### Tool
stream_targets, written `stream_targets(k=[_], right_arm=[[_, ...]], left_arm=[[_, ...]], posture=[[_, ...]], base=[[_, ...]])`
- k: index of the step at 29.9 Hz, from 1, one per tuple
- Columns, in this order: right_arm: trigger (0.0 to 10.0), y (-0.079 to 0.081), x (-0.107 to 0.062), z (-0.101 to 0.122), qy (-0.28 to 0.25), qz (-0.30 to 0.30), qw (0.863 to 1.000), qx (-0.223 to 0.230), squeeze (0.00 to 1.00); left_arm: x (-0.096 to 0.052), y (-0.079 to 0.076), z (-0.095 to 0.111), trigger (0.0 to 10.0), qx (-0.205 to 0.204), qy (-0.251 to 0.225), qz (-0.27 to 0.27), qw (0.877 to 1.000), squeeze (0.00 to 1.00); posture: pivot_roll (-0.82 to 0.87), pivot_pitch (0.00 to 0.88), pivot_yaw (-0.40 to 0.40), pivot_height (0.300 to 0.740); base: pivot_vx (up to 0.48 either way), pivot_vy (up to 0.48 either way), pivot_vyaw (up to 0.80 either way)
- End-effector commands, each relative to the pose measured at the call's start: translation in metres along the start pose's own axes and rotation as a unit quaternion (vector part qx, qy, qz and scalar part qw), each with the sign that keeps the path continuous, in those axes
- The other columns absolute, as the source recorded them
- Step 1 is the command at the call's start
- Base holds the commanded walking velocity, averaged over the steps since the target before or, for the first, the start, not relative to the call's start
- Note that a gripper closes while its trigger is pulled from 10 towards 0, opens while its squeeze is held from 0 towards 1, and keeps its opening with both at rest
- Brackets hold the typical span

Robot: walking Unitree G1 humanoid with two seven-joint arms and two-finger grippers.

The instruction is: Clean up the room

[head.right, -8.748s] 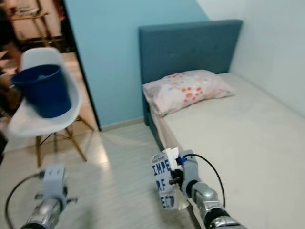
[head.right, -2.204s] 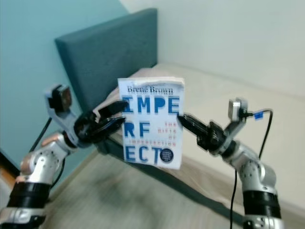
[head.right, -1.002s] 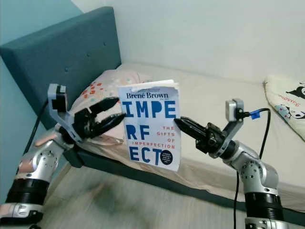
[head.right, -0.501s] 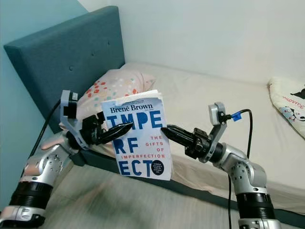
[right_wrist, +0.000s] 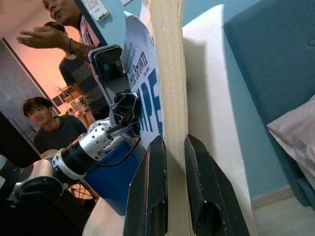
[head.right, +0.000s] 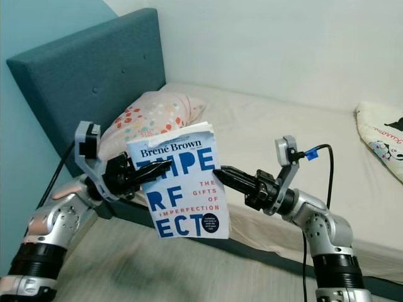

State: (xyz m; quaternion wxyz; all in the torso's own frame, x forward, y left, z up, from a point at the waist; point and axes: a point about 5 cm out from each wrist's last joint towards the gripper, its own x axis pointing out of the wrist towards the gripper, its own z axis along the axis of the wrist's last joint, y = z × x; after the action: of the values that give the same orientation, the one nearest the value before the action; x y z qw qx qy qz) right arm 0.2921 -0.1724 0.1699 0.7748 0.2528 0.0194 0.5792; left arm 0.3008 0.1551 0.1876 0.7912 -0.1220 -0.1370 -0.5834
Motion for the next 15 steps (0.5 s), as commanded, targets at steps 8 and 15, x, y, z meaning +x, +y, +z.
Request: stream_targets(k=[8, 15], right_arm=[[10.0, -0.005, 0.003, 0.009, -0.011, -0.017, 0.999, -0.031, 0.00], [10.0, -0.025, 0.002, 0.012, -0.062, -0.096, 0.993, -0.039, 0.30]], left_arm=[[0.003, -0.001, 0.006, 0.0, 0.012, 0.001, -0.009, 1.000, 0.00], [0.009, 0.005, 0.016, 0.0, 0.028, -0.032, 0.020, 0.999, 0.00]], posture=[[-0.10, 0.000, -0.040, 0.740], [-0.10, 0.000, -0.038, 0.740]], base=[[0.000, 0.000, 0.00], [0.000, 0.000, 0.00]])
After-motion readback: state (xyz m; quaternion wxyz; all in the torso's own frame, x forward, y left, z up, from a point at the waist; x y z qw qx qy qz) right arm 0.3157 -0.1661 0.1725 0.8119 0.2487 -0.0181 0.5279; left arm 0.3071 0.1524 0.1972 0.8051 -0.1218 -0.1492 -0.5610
